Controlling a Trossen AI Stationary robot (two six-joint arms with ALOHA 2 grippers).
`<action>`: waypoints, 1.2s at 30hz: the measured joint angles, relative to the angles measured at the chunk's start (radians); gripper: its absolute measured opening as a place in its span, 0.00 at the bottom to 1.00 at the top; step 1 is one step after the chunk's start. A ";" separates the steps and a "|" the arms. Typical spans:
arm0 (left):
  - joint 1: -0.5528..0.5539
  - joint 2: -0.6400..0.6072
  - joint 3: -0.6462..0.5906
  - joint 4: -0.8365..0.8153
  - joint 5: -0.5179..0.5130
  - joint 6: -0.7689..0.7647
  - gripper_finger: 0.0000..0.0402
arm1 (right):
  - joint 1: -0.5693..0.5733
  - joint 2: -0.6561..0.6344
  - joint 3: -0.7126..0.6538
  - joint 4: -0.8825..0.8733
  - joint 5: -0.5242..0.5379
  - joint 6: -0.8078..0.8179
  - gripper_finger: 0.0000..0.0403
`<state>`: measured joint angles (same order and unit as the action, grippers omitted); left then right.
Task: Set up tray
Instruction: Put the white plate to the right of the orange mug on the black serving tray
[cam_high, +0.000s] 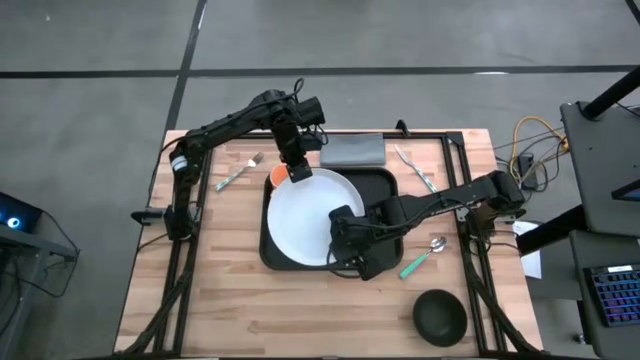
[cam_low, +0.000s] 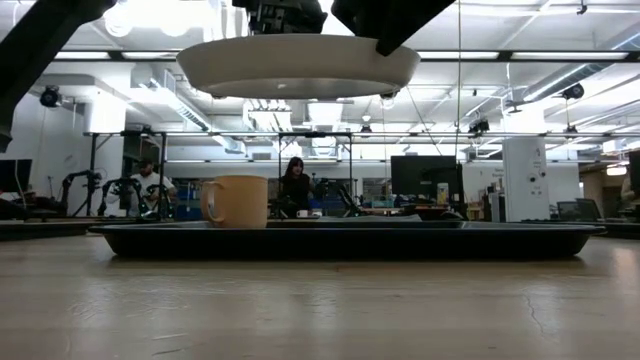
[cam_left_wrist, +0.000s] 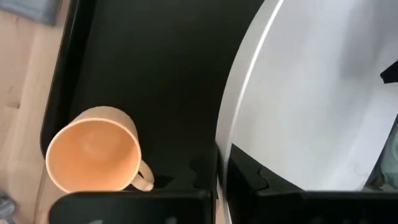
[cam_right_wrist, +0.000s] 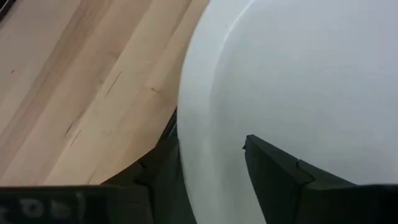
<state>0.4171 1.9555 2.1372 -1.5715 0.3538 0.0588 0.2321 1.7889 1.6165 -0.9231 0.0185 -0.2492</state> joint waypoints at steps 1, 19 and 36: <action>0.000 0.000 0.000 0.000 0.000 0.001 0.00 | 0.000 0.000 -0.001 0.000 0.000 0.000 0.39; 0.037 -0.022 0.001 0.001 0.019 0.015 0.00 | 0.024 0.002 -0.017 0.024 -0.010 0.062 0.43; 0.039 -0.027 0.001 0.003 0.005 0.019 0.00 | 0.024 0.000 -0.016 0.049 0.072 0.006 0.04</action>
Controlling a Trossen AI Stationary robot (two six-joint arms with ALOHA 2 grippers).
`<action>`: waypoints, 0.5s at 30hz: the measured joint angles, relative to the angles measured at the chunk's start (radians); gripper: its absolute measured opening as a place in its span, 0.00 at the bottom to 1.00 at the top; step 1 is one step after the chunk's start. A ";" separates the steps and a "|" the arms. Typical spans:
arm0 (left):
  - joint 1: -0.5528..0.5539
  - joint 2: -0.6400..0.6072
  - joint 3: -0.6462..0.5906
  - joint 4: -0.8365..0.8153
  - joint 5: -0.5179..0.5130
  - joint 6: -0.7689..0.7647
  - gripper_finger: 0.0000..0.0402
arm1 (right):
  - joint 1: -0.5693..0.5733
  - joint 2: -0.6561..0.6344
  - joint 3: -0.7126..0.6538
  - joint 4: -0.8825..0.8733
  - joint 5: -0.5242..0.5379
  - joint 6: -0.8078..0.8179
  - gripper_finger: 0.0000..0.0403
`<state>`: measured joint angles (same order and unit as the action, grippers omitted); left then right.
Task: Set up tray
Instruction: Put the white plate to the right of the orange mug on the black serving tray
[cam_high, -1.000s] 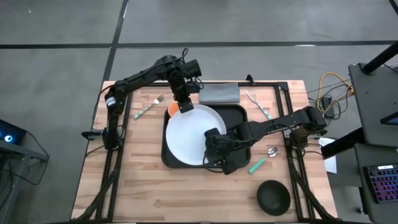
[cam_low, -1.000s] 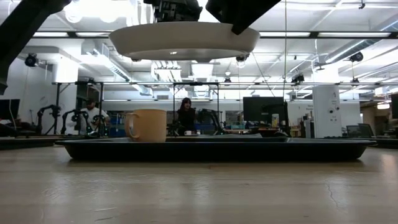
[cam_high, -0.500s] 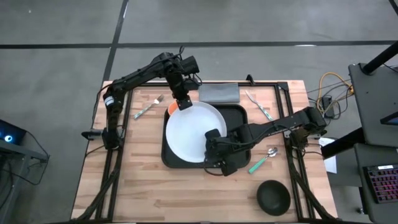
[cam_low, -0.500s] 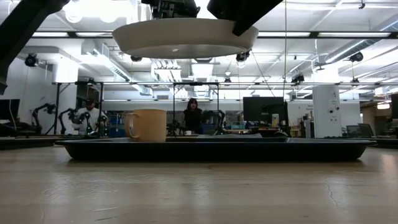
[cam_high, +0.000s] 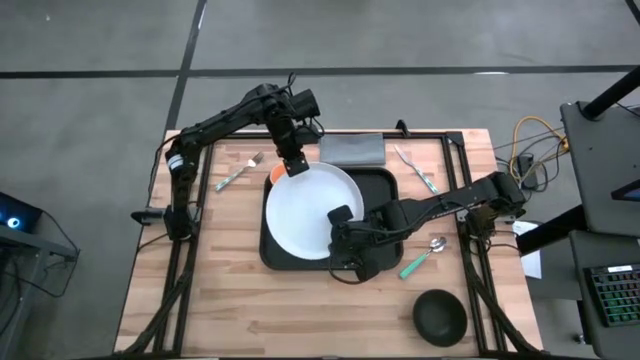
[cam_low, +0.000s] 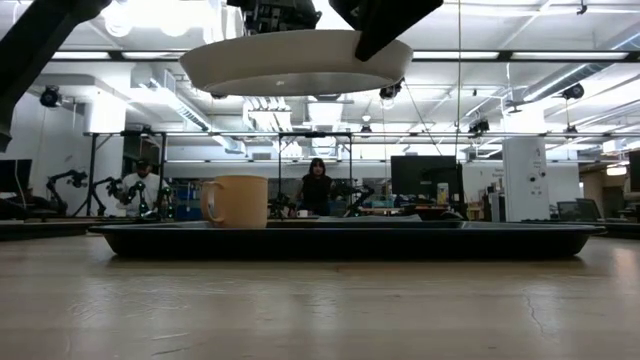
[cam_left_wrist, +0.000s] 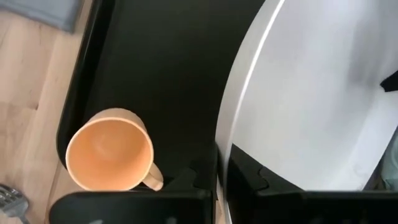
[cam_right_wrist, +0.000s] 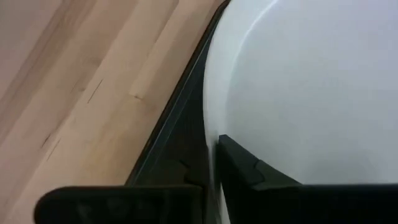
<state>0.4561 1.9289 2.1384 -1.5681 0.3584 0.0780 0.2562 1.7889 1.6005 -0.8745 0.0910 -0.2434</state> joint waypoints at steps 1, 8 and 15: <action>0.000 0.000 0.000 0.001 0.000 0.000 0.00 | 0.000 0.000 0.000 0.000 0.000 0.000 0.03; -0.002 -0.004 0.003 0.040 0.011 0.006 0.09 | 0.007 0.000 0.000 -0.007 -0.012 0.023 0.02; -0.004 -0.011 0.003 -0.005 0.019 -0.009 0.26 | 0.026 0.004 -0.013 -0.011 0.001 0.053 0.02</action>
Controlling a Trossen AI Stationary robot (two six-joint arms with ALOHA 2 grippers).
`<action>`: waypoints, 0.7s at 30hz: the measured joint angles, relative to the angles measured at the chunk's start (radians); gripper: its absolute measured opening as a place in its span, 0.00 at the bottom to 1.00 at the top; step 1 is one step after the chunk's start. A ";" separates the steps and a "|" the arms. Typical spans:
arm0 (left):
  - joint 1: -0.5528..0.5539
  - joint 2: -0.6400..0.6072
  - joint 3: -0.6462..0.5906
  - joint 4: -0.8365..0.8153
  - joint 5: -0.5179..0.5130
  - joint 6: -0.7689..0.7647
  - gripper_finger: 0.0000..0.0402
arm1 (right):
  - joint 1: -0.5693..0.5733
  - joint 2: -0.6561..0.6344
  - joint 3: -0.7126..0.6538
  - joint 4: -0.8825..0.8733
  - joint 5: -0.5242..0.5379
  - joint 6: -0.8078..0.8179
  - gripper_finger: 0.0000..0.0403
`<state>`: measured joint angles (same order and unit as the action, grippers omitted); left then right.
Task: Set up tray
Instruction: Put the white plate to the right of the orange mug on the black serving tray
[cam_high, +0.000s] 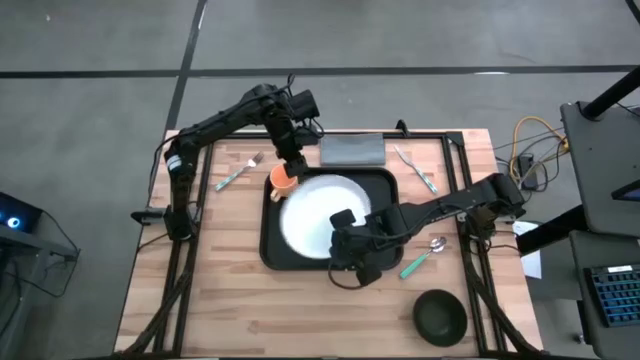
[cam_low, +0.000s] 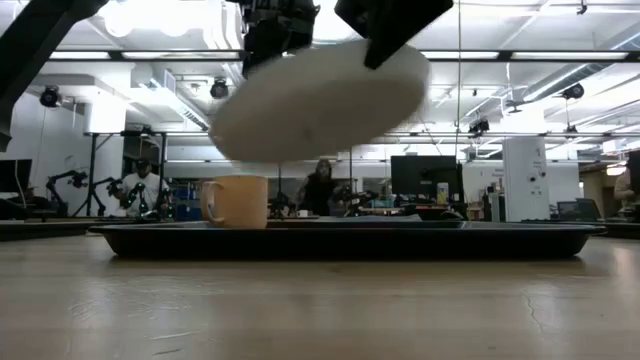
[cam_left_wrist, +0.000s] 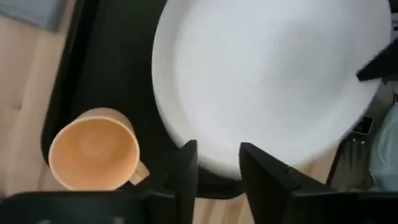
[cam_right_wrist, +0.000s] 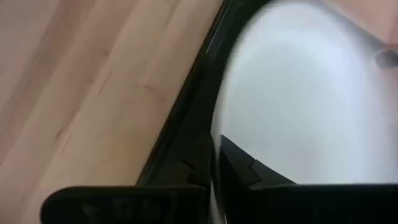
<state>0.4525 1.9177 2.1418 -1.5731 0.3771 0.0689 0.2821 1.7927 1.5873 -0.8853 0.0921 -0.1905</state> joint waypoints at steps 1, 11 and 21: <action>0.000 -0.008 -0.002 0.006 -0.002 -0.005 0.28 | 0.002 -0.002 -0.007 0.005 0.012 0.001 0.02; 0.005 -0.199 -0.003 0.002 -0.019 -0.022 0.34 | -0.012 -0.010 -0.170 0.070 0.181 0.054 0.02; -0.001 -0.475 -0.003 0.031 -0.122 -0.085 0.34 | 0.000 -0.031 -0.341 0.298 0.258 0.180 0.02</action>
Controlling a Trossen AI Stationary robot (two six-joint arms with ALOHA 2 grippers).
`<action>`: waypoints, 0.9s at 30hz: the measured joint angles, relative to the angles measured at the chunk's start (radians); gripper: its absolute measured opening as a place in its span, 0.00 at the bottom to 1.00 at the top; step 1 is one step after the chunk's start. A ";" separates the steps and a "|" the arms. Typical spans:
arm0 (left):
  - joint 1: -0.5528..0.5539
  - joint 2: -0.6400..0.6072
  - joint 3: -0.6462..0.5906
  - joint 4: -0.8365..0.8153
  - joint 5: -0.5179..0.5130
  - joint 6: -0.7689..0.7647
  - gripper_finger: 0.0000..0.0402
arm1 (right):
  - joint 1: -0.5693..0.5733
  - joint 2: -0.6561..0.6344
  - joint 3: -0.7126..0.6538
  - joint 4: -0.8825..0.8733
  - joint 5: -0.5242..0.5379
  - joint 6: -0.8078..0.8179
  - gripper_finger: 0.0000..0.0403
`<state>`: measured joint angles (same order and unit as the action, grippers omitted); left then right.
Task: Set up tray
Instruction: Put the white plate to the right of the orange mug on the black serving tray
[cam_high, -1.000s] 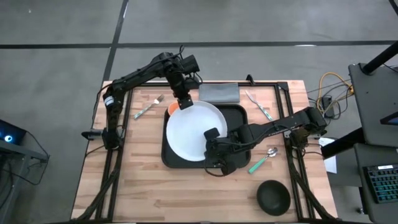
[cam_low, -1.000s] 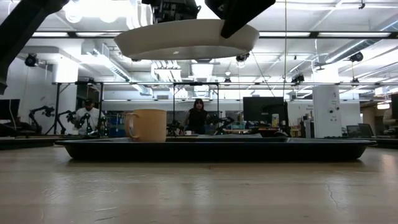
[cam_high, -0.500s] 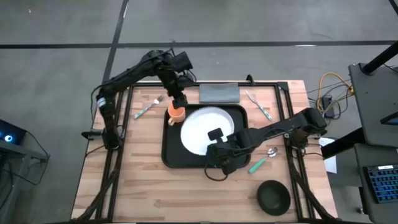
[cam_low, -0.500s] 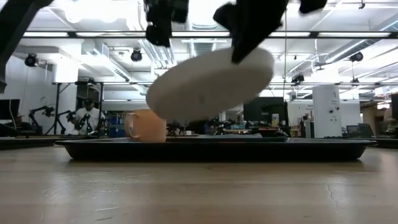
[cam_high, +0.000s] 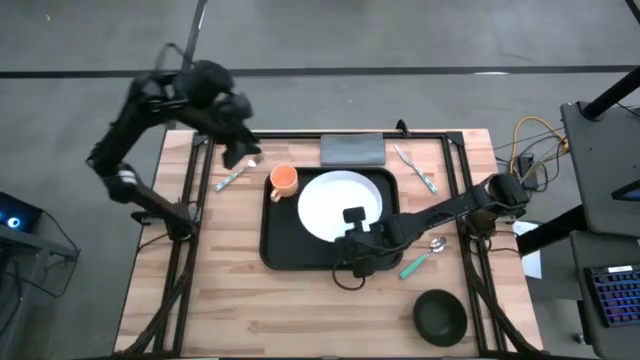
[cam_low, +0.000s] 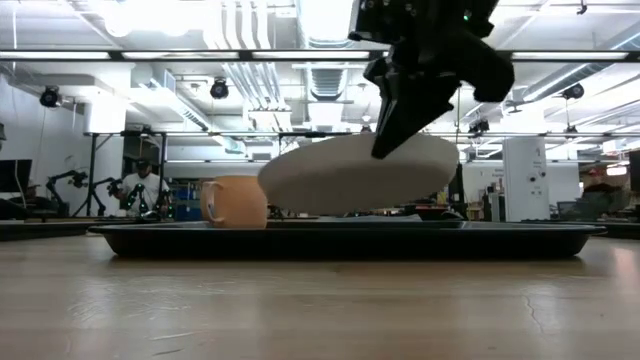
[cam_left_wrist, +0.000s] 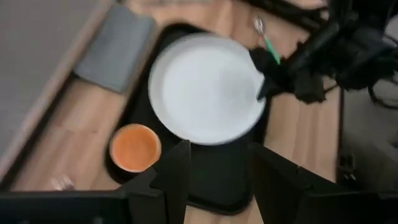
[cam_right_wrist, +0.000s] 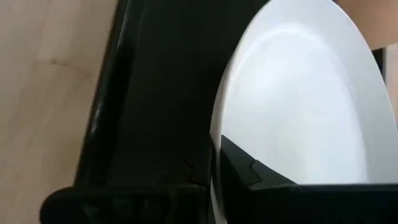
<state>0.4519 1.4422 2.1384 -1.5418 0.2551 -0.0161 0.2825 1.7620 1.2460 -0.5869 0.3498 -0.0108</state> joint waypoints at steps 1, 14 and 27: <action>0.000 -0.019 -0.002 0.004 -0.019 -0.011 0.34 | 0.001 -0.002 -0.011 0.020 0.002 0.007 0.02; 0.000 -0.071 -0.098 0.050 -0.077 -0.043 0.34 | 0.002 0.006 -0.138 0.229 0.051 0.050 0.02; 0.000 -0.073 -0.140 0.051 -0.075 -0.043 0.34 | 0.001 0.082 -0.155 0.340 0.008 0.030 0.02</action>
<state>0.4519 1.3693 1.9982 -1.4910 0.1803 -0.0592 0.2836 1.8441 1.0912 -0.2470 0.3579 0.0189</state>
